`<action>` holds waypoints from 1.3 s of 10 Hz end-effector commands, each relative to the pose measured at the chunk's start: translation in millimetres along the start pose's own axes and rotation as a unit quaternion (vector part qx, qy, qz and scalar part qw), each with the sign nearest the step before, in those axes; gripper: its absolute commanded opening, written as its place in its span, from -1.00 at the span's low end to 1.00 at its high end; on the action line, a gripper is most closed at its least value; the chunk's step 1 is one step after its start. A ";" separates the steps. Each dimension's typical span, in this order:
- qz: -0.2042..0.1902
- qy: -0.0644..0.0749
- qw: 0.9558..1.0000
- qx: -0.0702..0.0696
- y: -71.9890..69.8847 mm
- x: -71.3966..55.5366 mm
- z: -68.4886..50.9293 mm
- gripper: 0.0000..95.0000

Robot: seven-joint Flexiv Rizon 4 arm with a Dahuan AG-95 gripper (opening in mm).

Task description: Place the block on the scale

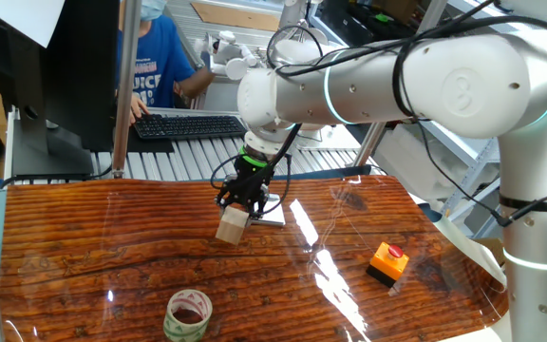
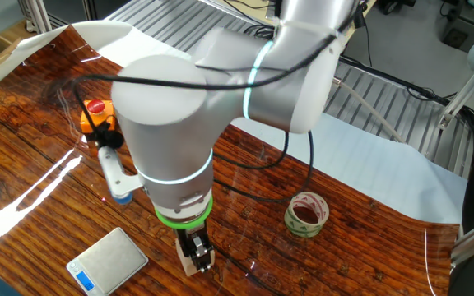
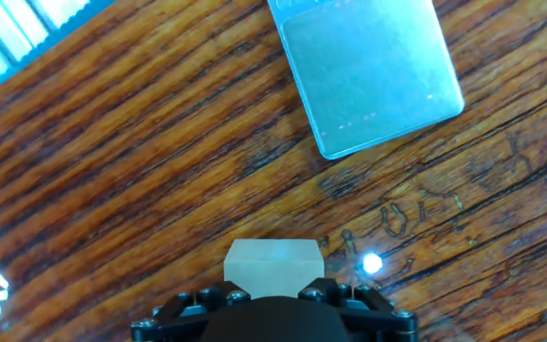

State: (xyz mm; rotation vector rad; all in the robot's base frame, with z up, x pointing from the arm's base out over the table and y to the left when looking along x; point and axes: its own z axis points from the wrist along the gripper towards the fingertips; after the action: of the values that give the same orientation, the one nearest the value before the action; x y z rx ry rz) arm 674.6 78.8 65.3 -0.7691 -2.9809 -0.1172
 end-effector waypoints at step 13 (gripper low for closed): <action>-0.177 0.004 0.984 0.019 -25.7 -81.0 -51.7 -1.00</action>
State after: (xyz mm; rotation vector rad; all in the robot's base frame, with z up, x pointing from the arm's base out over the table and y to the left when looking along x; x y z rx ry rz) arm 737.3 11.3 108.7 -0.2267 -3.0636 -0.0797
